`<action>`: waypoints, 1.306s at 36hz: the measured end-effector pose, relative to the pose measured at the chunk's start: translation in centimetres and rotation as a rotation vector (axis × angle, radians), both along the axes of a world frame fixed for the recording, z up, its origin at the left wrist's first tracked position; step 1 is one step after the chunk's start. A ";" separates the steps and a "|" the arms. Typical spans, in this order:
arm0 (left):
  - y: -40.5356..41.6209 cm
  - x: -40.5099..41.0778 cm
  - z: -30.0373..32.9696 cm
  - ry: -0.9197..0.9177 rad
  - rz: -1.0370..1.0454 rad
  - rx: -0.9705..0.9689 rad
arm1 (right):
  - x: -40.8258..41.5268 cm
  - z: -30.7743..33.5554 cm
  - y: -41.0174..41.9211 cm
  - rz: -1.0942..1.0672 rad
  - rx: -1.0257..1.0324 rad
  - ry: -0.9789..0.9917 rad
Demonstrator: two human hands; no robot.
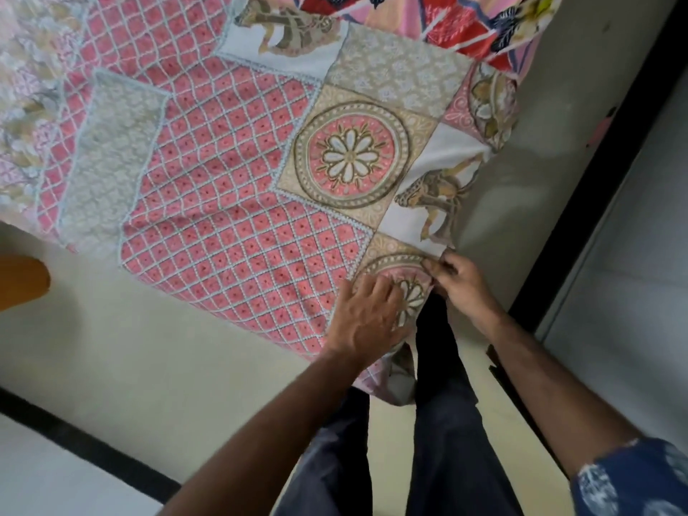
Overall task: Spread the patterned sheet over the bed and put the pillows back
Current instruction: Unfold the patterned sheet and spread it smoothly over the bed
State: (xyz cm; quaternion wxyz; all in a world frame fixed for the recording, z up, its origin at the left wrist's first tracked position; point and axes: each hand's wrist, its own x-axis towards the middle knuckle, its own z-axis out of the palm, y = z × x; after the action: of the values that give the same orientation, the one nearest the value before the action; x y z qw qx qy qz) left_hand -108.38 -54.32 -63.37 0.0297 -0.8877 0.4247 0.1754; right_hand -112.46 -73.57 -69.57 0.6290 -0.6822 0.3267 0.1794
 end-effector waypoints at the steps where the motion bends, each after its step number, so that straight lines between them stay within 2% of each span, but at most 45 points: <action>1: -0.6 -0.1 0.0 0.011 0.011 0.028 | -0.1 0.2 -0.2 0.012 -0.006 0.000; 7: -1.9 0.2 0.2 0.099 -0.006 0.101 | -2.6 -1.5 -2.4 0.075 -0.021 -0.067; 15: -1.7 1.4 0.8 0.228 -0.156 -0.046 | -2.6 -1.4 -3.3 0.143 0.061 -0.118; 20: -1.6 1.4 2.0 0.300 -0.206 -0.049 | -2.6 -0.8 -3.6 0.128 0.115 -0.121; 25: -2.2 0.3 1.0 0.295 -0.127 -0.023 | -2.7 -1.5 -3.3 0.092 0.079 -0.089; 30: -2.3 -1.0 -0.5 0.208 -0.074 -0.028 | -2.9 -2.2 -1.8 0.006 -0.001 -0.021; 34: -0.8 -0.6 -0.5 0.276 -0.063 -0.177 | -5.2 -2.0 0.7 0.001 0.097 0.069; 36: 0.7 -0.1 0.0 0.340 0.046 -0.289 | -7.0 -1.3 2.7 0.035 0.136 0.106; 38: 3.0 0.2 0.0 0.303 0.137 -0.332 | -8.4 -0.2 5.3 0.082 0.147 0.129; 42: 8.1 0.3 -0.2 0.137 0.170 -0.185 | -10.7 1.4 9.9 0.141 0.040 0.194; 45: 10.8 -0.7 -0.2 0.076 0.139 -0.146 | -12.1 1.0 11.5 0.224 -0.153 0.228; 47: 12.2 -1.7 -0.5 0.043 0.082 -0.162 | -12.7 0.9 12.3 0.280 -0.270 0.175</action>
State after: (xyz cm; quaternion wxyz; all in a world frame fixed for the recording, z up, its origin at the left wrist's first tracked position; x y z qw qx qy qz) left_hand -110.11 -42.12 -63.92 -0.0585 -0.8998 0.4014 0.1606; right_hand -125.14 -61.22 -68.70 0.4700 -0.7809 0.3033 0.2780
